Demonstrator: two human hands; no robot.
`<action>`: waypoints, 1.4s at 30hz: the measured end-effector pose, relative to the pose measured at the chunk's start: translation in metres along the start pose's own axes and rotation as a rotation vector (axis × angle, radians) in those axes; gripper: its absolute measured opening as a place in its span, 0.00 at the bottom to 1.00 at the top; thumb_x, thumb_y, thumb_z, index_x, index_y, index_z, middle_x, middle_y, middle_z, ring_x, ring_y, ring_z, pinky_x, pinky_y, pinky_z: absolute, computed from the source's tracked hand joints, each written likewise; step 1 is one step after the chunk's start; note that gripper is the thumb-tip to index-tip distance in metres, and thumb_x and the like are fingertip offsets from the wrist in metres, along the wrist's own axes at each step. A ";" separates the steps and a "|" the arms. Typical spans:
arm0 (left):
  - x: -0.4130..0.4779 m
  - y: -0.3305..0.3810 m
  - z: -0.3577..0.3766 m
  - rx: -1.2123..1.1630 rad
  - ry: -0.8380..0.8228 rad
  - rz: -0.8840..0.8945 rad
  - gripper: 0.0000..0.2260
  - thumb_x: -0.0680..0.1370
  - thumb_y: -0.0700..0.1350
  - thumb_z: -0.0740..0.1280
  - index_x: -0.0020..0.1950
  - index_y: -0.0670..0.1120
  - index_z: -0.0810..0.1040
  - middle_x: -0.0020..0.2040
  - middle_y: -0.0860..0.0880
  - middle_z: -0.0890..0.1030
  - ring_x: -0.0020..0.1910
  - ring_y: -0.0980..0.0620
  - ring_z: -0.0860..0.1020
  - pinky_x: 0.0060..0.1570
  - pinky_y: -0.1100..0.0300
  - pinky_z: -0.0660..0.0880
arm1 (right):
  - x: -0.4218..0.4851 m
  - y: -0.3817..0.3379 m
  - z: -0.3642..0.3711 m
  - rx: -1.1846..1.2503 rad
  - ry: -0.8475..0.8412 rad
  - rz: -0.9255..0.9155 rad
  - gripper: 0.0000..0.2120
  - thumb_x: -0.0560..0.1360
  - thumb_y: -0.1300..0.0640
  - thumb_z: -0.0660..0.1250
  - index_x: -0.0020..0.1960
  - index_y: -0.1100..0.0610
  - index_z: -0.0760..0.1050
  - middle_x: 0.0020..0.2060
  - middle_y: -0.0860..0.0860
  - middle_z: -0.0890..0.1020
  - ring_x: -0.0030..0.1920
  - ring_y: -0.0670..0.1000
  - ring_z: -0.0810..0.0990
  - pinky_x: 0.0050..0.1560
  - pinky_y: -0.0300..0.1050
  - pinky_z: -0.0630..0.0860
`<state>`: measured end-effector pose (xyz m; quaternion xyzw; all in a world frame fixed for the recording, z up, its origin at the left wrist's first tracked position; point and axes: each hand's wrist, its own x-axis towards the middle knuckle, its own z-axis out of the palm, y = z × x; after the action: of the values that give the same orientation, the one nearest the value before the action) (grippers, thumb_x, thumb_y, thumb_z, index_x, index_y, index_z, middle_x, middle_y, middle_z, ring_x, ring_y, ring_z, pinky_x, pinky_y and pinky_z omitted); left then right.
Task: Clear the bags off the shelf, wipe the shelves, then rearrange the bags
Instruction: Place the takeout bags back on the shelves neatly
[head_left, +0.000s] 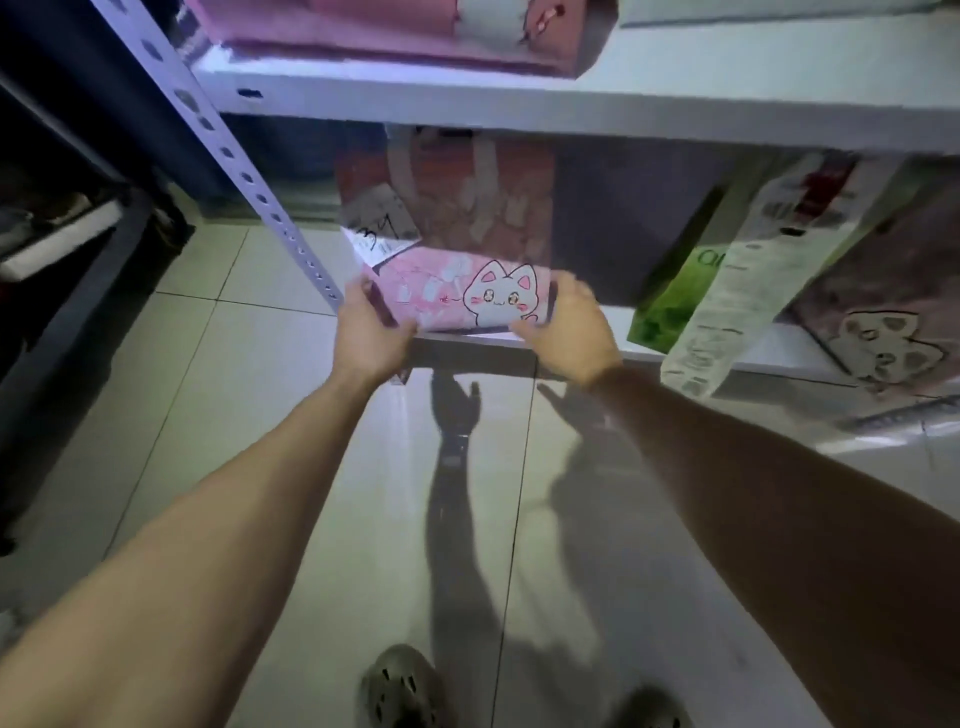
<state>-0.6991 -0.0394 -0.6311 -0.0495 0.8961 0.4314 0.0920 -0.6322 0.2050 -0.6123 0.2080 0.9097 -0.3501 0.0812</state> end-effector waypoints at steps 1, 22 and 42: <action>0.017 -0.007 0.004 -0.025 0.058 0.016 0.28 0.78 0.40 0.75 0.76 0.44 0.68 0.64 0.53 0.80 0.56 0.53 0.83 0.60 0.53 0.82 | 0.018 0.000 0.007 0.020 0.053 0.014 0.37 0.74 0.45 0.78 0.76 0.58 0.66 0.69 0.59 0.74 0.68 0.61 0.77 0.68 0.54 0.74; -0.078 -0.022 -0.020 0.094 0.152 -0.131 0.07 0.84 0.47 0.67 0.57 0.45 0.81 0.51 0.51 0.84 0.53 0.43 0.83 0.57 0.49 0.79 | -0.060 0.015 0.005 0.180 -0.006 0.179 0.15 0.80 0.63 0.64 0.67 0.57 0.74 0.61 0.58 0.84 0.60 0.62 0.82 0.61 0.58 0.80; -0.353 0.252 -0.219 0.072 0.082 -0.077 0.03 0.83 0.49 0.68 0.55 0.54 0.81 0.48 0.54 0.87 0.45 0.52 0.87 0.47 0.48 0.86 | -0.350 -0.096 -0.271 0.371 0.122 0.148 0.15 0.80 0.66 0.62 0.63 0.52 0.69 0.54 0.51 0.84 0.49 0.55 0.82 0.39 0.43 0.75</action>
<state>-0.4231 -0.0504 -0.2310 -0.0984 0.9114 0.3927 0.0737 -0.3599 0.2096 -0.2508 0.3064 0.8150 -0.4917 0.0117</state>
